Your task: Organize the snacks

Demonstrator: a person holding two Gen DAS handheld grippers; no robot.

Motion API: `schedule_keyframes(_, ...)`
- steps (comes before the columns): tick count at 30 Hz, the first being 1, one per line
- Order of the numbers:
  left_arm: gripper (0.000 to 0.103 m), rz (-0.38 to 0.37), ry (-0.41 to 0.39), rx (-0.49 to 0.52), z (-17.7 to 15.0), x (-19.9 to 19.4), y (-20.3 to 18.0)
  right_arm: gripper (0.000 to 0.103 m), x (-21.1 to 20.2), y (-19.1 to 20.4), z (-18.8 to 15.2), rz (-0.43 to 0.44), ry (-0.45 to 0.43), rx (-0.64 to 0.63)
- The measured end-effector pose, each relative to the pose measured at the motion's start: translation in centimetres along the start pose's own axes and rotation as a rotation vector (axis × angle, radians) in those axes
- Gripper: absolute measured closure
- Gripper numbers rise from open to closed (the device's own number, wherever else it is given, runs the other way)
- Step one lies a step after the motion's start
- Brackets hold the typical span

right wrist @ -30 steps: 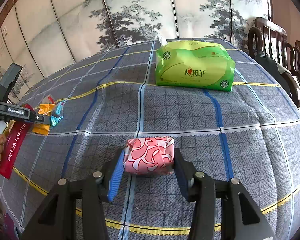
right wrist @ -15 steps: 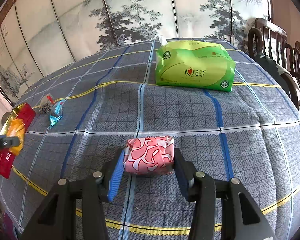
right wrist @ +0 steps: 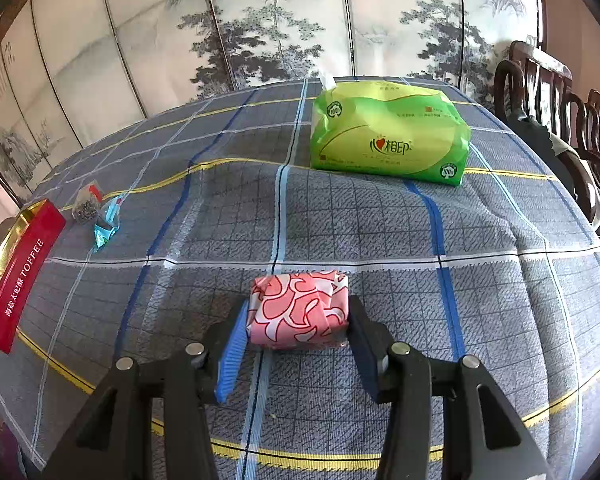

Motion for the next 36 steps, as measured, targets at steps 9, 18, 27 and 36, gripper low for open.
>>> schedule_keyframes(9, 0.073, 0.083, -0.026, -0.017, -1.4, -1.2, 2.8, 0.054, 0.1, 0.4, -0.1, -0.028, -0.003, -0.021)
schedule_keyframes(18, 0.073, 0.098, -0.008, -0.066, -2.8, -0.7, 5.4, 0.054, 0.0, 0.4, -0.2, -0.051, -0.005, -0.04)
schedule_keyframes(27, 0.073, 0.11, 0.024, -0.103, -3.8, 0.4, 6.9, 0.054, 0.0, 0.4, -0.2, -0.054, -0.004, -0.043)
schedule_keyframes(36, 0.073, 0.114, 0.044, -0.13, -4.5, 1.2, 8.1, 0.054, 0.0, 0.4, -0.2, -0.054, -0.004, -0.043)
Point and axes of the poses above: each gripper's, at about its wrist camera, not at the fingertips, and x roughly the way its jaws point, y to its left, z to its top, the point moved 5 cm from there along x, roughly the way its jaws point, and after that the axes turned 15 degrees about x, right-handed, at the moved point
